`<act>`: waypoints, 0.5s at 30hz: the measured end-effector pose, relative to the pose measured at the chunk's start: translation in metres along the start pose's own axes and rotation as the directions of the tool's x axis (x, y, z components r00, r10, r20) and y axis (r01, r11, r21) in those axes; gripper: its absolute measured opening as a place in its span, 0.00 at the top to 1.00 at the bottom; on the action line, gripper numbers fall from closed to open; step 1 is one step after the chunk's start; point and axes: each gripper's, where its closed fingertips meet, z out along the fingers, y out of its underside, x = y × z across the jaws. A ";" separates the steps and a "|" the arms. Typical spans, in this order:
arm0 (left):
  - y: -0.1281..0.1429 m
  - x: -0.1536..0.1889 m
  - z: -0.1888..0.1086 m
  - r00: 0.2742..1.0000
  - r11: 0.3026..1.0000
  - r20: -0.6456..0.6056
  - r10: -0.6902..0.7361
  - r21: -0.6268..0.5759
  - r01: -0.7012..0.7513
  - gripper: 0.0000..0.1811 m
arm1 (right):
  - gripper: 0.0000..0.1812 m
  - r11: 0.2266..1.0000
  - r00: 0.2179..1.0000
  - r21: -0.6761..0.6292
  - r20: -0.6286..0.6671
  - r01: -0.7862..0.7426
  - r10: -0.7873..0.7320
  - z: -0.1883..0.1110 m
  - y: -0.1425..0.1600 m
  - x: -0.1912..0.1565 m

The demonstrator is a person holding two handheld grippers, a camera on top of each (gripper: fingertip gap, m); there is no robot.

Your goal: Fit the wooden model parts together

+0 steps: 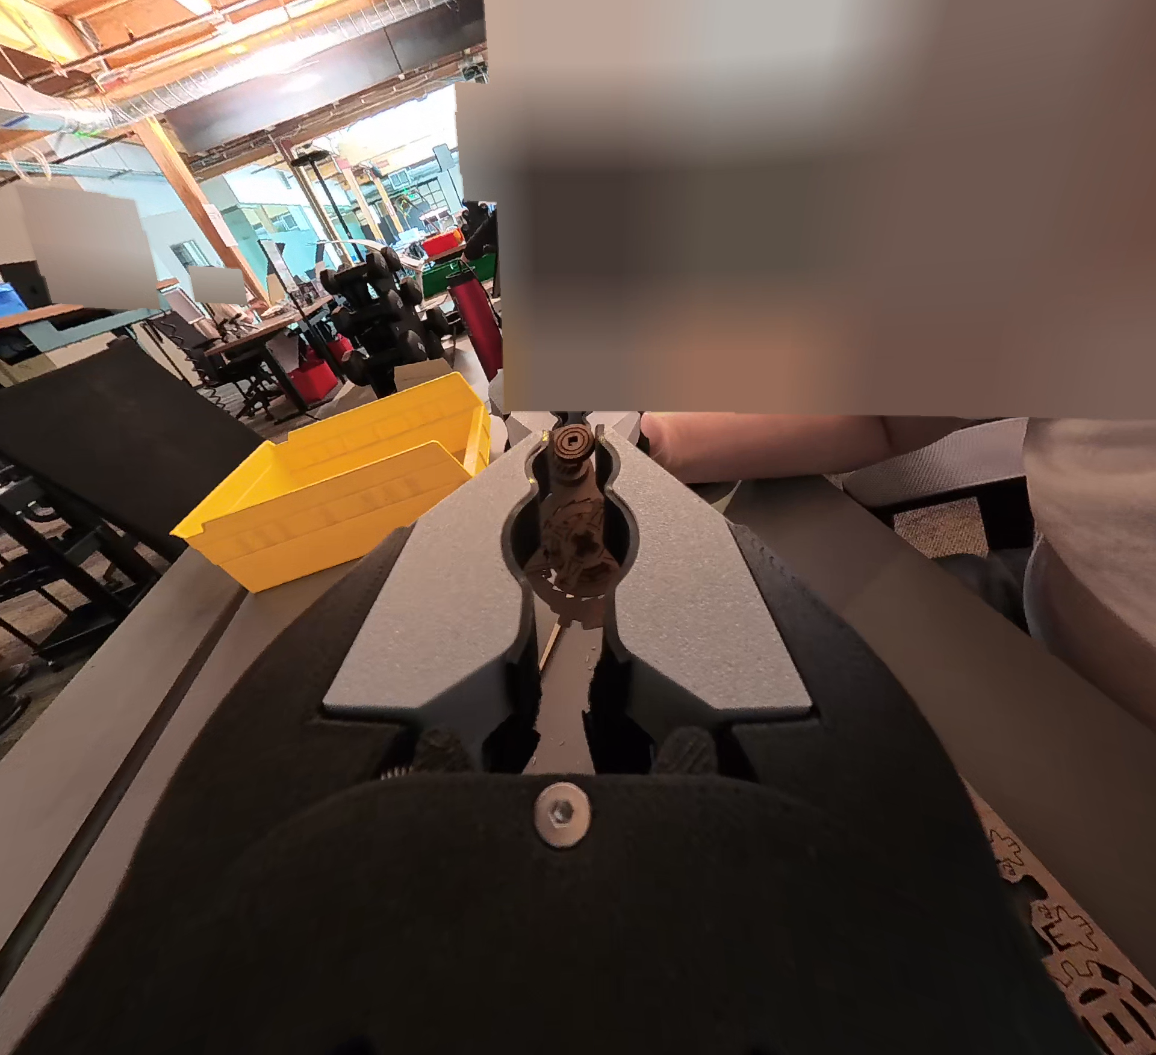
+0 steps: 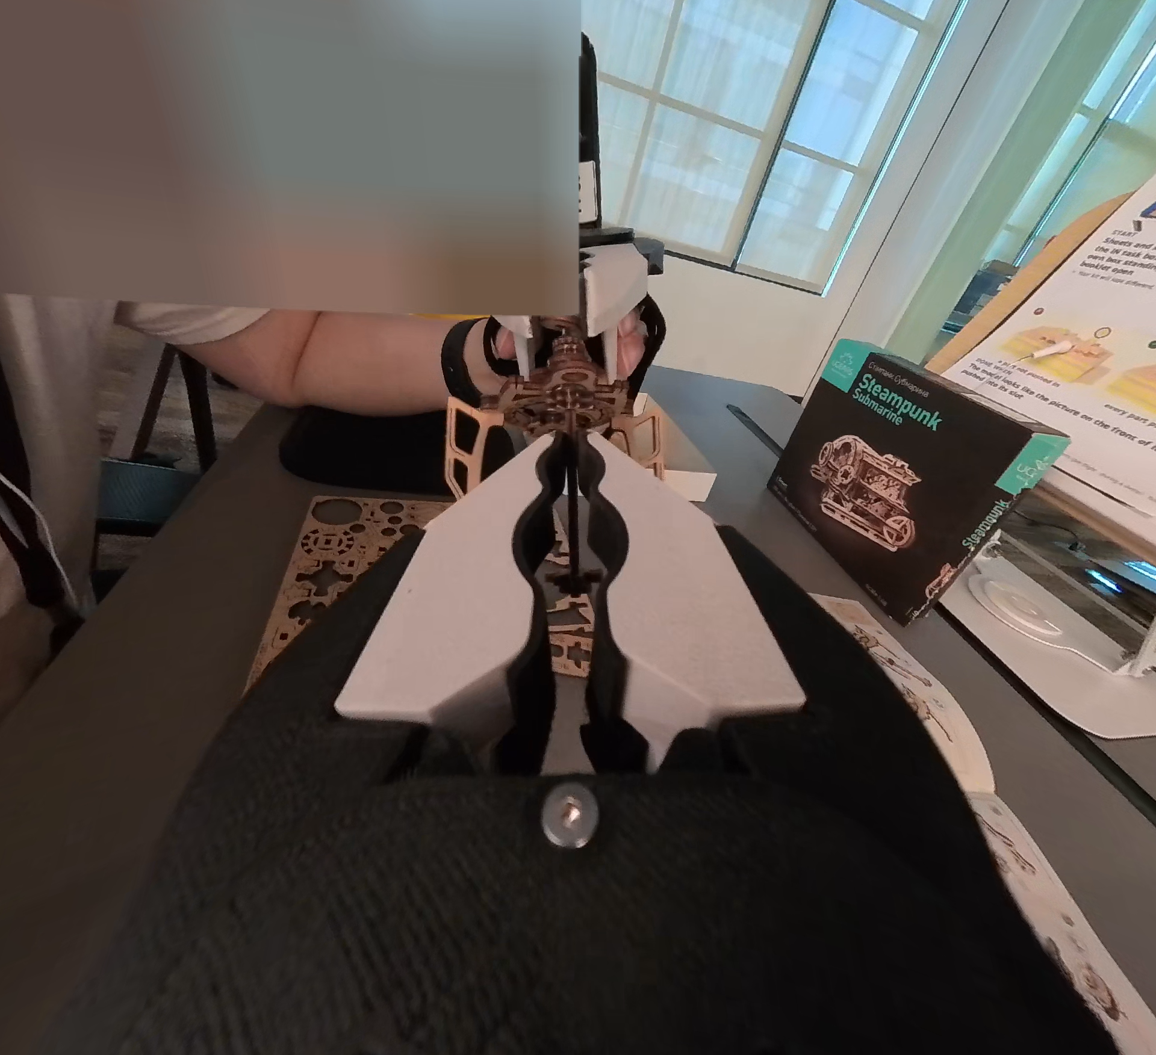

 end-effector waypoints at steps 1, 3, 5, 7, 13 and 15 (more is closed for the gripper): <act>0.000 0.000 0.000 1.000 1.000 0.003 0.000 0.002 0.000 0.94 | 0.99 1.000 1.000 -0.002 0.000 -0.006 0.006 0.000 0.000 0.000; 0.001 -0.002 0.000 1.000 1.000 0.013 0.010 0.002 -0.010 0.94 | 0.99 1.000 1.000 -0.005 0.000 -0.012 0.012 0.001 0.001 0.000; 0.001 -0.002 0.001 0.999 0.999 0.026 0.035 0.000 -0.035 0.94 | 0.99 1.000 1.000 -0.008 0.000 -0.012 0.012 0.001 0.001 0.000; -0.001 -0.002 0.001 0.997 0.998 0.040 0.066 0.003 -0.066 0.94 | 1.00 1.000 1.000 -0.005 -0.001 -0.011 0.011 0.001 0.000 0.000; -0.001 0.000 0.000 0.996 0.997 0.033 0.079 0.004 -0.079 0.94 | 1.00 0.999 0.999 -0.004 0.018 -0.034 0.034 0.002 0.000 -0.002; -0.001 0.000 0.000 0.996 0.996 0.035 0.086 0.007 -0.086 0.94 | 1.00 0.999 0.998 0.001 0.031 -0.048 0.048 0.002 0.000 -0.004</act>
